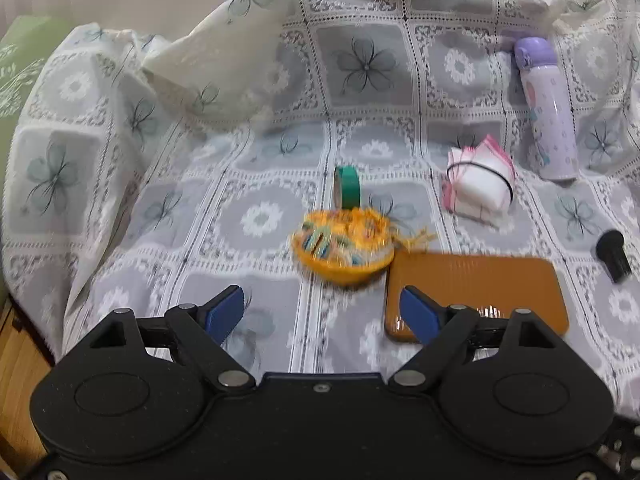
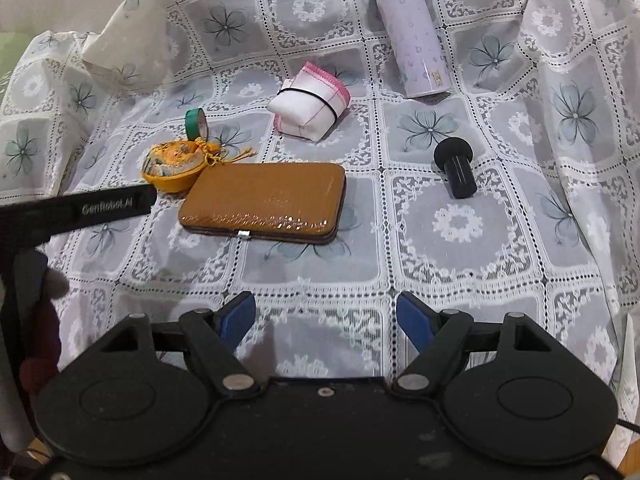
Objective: Organize soft objects
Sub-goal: 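Move the left gripper to the yellow embroidered bowl while the right moves to the pink-edged towel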
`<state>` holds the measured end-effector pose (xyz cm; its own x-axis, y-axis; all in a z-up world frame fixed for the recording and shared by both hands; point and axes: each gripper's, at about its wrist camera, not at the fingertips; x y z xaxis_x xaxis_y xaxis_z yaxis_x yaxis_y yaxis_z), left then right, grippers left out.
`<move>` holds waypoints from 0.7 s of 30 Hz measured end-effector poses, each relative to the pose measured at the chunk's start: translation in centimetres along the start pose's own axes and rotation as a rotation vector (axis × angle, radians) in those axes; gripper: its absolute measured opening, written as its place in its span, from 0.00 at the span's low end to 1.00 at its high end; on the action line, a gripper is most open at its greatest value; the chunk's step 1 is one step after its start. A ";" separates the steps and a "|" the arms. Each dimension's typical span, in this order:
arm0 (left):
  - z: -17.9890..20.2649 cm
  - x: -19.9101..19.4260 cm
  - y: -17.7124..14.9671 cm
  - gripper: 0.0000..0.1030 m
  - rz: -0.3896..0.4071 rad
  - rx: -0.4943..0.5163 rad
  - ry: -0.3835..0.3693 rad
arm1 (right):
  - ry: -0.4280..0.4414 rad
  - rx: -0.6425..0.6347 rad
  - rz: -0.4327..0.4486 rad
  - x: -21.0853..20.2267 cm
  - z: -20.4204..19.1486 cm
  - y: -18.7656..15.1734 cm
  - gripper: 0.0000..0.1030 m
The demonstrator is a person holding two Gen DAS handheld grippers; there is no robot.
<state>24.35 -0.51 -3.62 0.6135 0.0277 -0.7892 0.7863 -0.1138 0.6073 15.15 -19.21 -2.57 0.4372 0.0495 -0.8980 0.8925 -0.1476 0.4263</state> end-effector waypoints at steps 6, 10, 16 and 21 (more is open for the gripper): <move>0.5 2.2 1.6 0.89 0.045 0.004 -0.009 | -0.003 0.001 -0.002 1.1 -0.1 1.0 0.75; 0.8 3.7 2.2 0.89 0.061 0.011 -0.017 | -0.003 0.003 0.013 1.7 -0.3 2.1 0.75; 0.4 5.0 2.5 0.89 0.071 -0.009 -0.041 | -0.019 -0.005 0.061 2.6 -0.5 4.3 0.77; 0.2 6.3 2.2 0.89 0.066 -0.009 -0.045 | -0.036 -0.014 0.101 3.6 -0.7 6.6 0.79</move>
<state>29.96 -0.74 -7.24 0.6607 -0.0243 -0.7503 0.7447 -0.1047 0.6592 22.69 -19.30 -2.97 0.5210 -0.0004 -0.8536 0.8455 -0.1366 0.5161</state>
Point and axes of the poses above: each gripper's, at about its wrist camera, not at the fingertips, and x roughly the way its jaws point, z to its right, y to its top, and after that the axes turned 8 degrees about -z, right-handed
